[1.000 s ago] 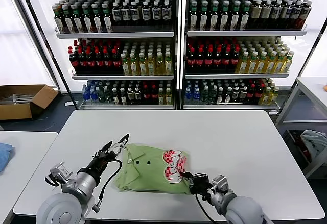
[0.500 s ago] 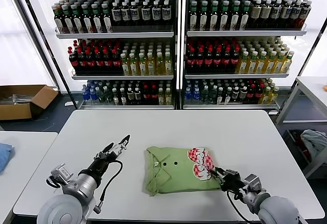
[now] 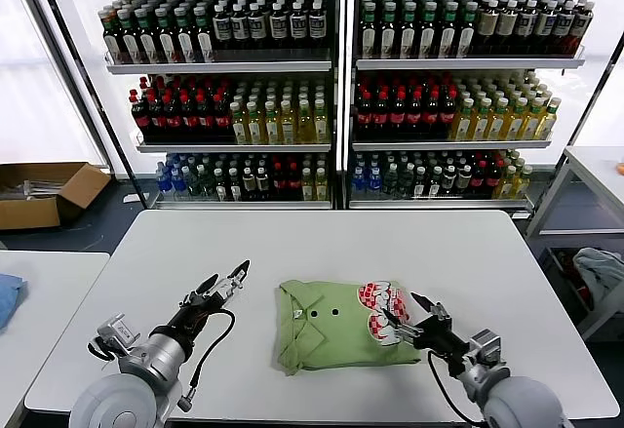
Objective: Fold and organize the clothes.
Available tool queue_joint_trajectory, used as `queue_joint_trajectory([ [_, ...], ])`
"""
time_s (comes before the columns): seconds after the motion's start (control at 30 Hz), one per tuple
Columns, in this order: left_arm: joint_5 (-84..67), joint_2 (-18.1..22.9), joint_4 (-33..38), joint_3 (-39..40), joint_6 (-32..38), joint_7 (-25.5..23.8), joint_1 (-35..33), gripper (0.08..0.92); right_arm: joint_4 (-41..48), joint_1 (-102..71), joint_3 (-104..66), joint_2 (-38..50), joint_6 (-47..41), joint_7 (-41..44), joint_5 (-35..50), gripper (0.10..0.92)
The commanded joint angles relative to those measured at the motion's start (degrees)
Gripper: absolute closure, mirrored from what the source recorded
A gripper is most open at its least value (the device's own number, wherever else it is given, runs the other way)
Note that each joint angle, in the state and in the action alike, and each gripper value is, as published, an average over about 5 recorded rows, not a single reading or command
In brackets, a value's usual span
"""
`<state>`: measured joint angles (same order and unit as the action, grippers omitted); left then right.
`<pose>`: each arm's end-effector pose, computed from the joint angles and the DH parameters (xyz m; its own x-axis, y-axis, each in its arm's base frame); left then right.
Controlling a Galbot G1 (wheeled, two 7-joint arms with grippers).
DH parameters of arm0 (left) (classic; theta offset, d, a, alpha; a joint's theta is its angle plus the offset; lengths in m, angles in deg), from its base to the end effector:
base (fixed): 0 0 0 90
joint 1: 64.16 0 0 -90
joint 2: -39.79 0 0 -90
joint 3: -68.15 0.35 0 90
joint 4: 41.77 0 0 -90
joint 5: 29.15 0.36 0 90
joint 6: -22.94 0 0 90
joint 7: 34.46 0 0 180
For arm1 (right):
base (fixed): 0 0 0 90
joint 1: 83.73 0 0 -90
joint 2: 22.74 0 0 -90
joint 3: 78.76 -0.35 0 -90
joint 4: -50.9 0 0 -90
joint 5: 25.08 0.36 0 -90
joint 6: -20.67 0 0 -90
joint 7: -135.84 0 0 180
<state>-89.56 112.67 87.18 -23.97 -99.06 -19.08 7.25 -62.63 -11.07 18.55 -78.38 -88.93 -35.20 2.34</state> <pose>0.2285 0.0463 -0.1983 -0.9169 0.3068 0.2552 0.1031 0.8000 -0.5911 0.2547 -0.0818 -0.2827 -0.8291 -0.4317 0.3554 -0.4569 0.8894 0.0145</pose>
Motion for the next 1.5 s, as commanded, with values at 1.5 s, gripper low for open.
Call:
queue_joint_trajectory([
  [1.5, 10.6, -2.2, -3.5, -2.3, 2.8, -9.2, -0.3, 0.177, -6.5, 8.2, 5.2, -8.4, 1.4, -11.6, -7.2, 0.203],
])
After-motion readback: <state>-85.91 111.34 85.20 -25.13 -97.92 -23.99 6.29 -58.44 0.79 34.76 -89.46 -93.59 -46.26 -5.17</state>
